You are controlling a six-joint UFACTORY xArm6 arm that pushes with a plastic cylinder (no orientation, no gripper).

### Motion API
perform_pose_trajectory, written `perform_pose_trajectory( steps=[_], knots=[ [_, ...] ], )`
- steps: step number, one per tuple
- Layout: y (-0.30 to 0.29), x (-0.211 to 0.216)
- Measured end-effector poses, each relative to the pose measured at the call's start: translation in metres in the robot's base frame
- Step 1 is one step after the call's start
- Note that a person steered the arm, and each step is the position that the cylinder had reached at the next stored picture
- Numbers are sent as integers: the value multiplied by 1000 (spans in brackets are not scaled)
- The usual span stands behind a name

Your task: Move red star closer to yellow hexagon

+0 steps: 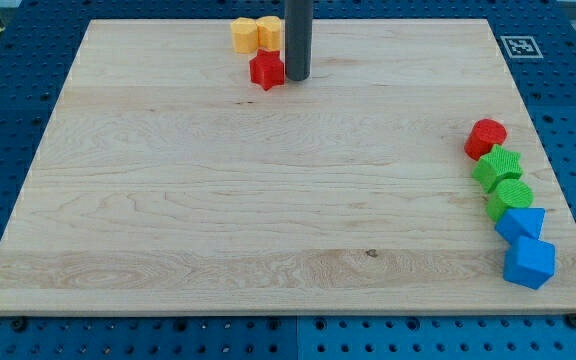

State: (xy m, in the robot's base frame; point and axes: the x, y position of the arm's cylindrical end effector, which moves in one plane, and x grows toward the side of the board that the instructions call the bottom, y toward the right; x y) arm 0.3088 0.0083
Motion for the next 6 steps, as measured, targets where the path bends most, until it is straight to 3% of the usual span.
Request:
perform_pose_trajectory(
  steps=[2,3,6],
  knots=[
    [0,-4],
    [5,35],
    [-27,1]
  ],
)
